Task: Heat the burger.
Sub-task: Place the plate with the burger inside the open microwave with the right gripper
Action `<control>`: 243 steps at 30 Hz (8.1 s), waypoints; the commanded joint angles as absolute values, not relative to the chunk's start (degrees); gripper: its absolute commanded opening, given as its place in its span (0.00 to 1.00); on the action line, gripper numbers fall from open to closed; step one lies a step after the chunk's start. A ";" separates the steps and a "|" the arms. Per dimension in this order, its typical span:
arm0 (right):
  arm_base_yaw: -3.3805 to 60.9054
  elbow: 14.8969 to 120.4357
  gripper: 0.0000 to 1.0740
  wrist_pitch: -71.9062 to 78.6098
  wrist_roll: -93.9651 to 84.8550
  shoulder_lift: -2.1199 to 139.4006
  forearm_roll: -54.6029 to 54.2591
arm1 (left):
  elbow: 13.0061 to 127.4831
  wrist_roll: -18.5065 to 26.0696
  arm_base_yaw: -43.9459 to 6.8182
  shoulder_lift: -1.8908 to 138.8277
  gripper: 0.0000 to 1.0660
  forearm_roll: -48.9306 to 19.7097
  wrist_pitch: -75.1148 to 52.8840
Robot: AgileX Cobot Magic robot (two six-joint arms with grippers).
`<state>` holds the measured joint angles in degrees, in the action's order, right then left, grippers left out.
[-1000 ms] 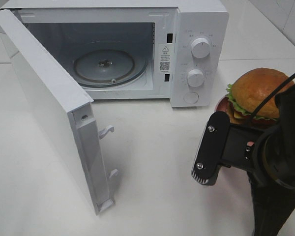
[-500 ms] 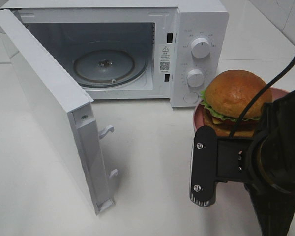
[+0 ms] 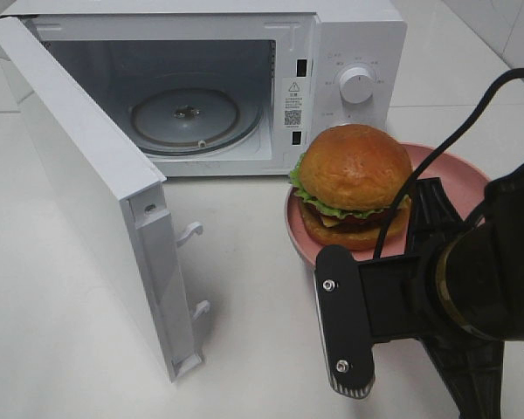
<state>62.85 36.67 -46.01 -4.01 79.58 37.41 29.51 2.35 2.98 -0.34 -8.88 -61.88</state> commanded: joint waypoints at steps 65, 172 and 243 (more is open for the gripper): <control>30.65 37.07 0.00 -14.27 -106.68 78.38 -10.94 | 29.45 2.23 2.92 -1.15 0.94 -9.05 -61.36; 36.21 82.62 0.00 -26.93 -94.77 112.01 -5.04 | 29.45 2.23 2.92 -1.15 0.94 -9.05 -61.36; 36.10 113.79 0.47 -31.46 -71.91 136.88 4.81 | 29.45 2.23 2.92 -1.20 0.94 -8.59 -61.36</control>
